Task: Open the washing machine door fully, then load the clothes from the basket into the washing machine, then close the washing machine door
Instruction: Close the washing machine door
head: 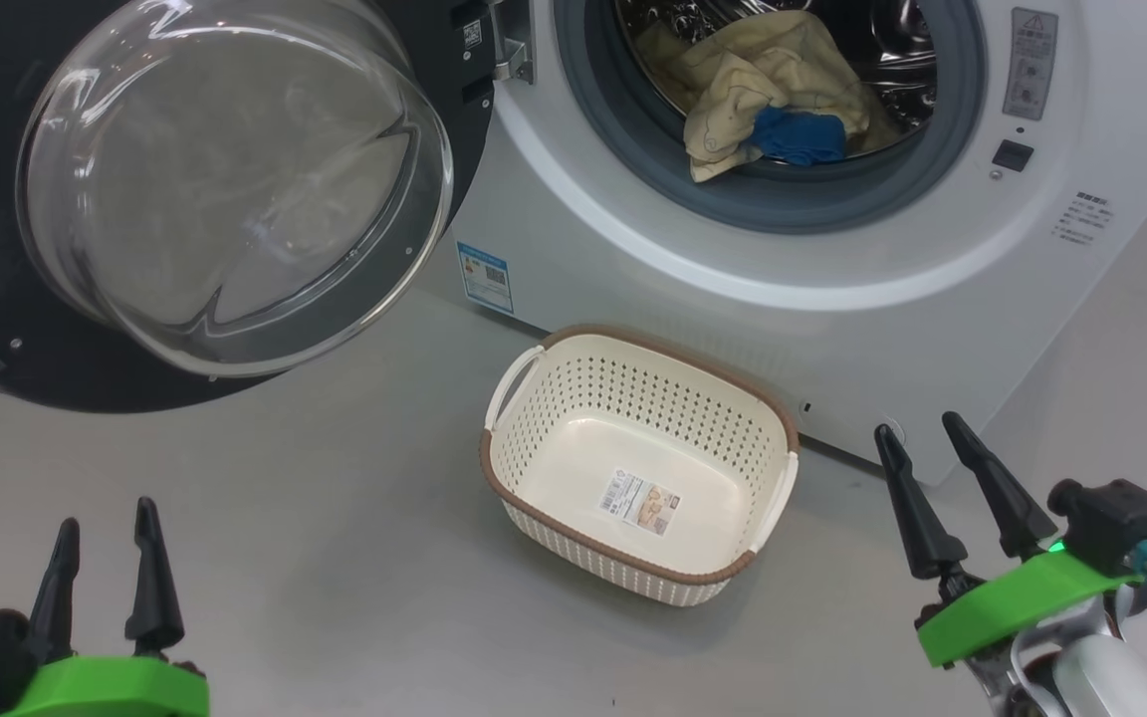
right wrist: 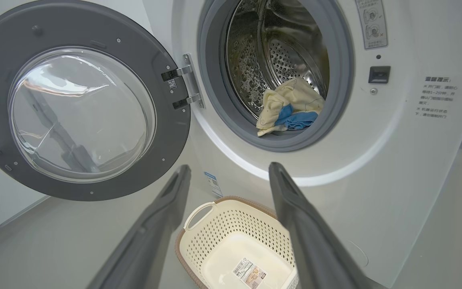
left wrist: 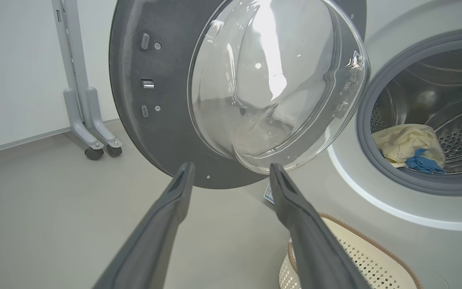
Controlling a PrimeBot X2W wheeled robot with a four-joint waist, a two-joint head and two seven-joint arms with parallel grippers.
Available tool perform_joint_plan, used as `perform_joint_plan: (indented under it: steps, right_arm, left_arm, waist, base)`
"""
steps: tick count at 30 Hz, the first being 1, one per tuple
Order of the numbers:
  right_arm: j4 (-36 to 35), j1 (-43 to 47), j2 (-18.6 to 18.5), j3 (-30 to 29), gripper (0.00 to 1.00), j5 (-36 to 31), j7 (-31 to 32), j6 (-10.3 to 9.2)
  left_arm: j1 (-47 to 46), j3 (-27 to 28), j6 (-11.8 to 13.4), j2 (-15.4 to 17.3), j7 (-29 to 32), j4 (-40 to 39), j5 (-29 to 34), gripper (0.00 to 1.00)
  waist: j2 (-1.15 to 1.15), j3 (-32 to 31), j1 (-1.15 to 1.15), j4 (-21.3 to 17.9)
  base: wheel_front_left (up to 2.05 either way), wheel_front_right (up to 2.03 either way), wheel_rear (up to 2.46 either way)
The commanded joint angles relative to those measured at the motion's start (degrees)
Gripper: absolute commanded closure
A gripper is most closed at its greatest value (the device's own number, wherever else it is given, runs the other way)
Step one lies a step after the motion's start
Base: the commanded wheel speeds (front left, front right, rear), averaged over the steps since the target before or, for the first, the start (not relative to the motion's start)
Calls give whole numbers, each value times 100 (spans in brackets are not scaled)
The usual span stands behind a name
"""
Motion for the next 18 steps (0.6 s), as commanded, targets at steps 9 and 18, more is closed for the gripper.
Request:
perform_joint_plan:
  steps: [9, 18]
  right_arm:
    - [-181, -281, -101, 129, 0, 15, -37, 2]
    - [-205, -475, -128, 121, 0, -54, -37, 2]
  left_arm:
    - [-613, 364, 2, 416, -33, -781, -525, 100]
    - [-1864, 881, 2, 1930, -33, -923, -2299, 100]
  waist:
    - [0, 345, 0, 56]
    - [0, 774, 0, 108]
  base:
    - [0, 0, 0]
    - [0, 0, 0]
